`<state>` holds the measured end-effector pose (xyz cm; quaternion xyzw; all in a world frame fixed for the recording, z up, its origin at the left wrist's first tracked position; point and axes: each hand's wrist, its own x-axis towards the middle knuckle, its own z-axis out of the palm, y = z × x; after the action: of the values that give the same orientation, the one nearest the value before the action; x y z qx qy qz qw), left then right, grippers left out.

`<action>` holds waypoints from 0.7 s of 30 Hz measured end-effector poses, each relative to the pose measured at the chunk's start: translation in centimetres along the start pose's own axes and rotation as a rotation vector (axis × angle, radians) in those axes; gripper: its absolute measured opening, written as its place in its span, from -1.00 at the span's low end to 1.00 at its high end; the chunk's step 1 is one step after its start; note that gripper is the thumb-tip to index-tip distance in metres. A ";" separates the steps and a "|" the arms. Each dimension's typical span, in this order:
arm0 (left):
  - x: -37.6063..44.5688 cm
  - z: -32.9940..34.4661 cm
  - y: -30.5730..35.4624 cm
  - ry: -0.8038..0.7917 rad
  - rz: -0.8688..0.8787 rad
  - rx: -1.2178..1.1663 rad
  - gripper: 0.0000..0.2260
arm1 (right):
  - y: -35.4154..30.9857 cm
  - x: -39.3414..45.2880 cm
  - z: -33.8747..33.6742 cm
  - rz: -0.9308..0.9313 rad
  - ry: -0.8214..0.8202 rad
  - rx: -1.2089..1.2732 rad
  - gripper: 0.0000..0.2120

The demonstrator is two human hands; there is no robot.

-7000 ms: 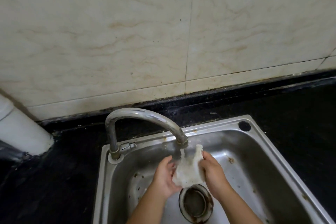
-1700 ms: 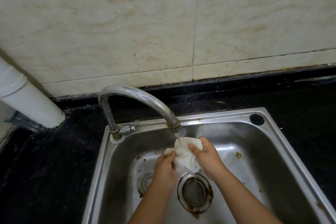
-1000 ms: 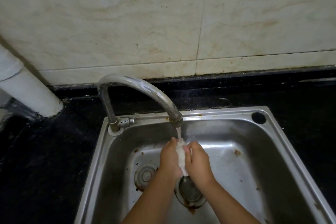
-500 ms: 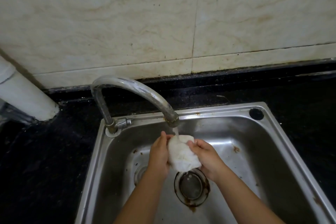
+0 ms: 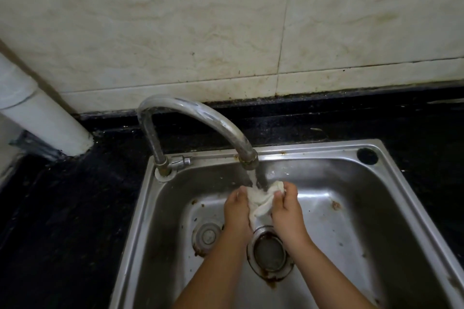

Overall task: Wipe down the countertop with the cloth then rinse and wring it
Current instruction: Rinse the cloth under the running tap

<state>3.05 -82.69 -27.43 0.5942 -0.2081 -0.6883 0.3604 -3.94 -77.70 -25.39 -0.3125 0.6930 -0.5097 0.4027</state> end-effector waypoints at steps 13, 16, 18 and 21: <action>-0.3 2.0 1.3 -0.053 -0.171 0.091 -0.64 | 0.9 -0.3 0.7 -0.069 -0.034 -0.399 -0.73; -0.3 1.5 0.4 -0.097 -0.160 0.056 -0.70 | 0.9 1.0 -0.3 -0.046 -0.060 -0.453 -0.69; -0.3 0.9 0.1 -0.096 -0.143 0.018 -0.65 | 0.8 1.7 -0.7 -0.130 -0.075 -0.553 -0.76; 0.1 0.0 0.3 -0.120 -0.091 -0.050 -0.67 | 0.6 2.0 -1.2 -0.183 -0.005 -0.343 -0.85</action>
<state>3.16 -82.95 -27.35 0.5516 -0.1850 -0.7433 0.3302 -5.97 -78.69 -26.22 -0.4394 0.7375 -0.4179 0.2973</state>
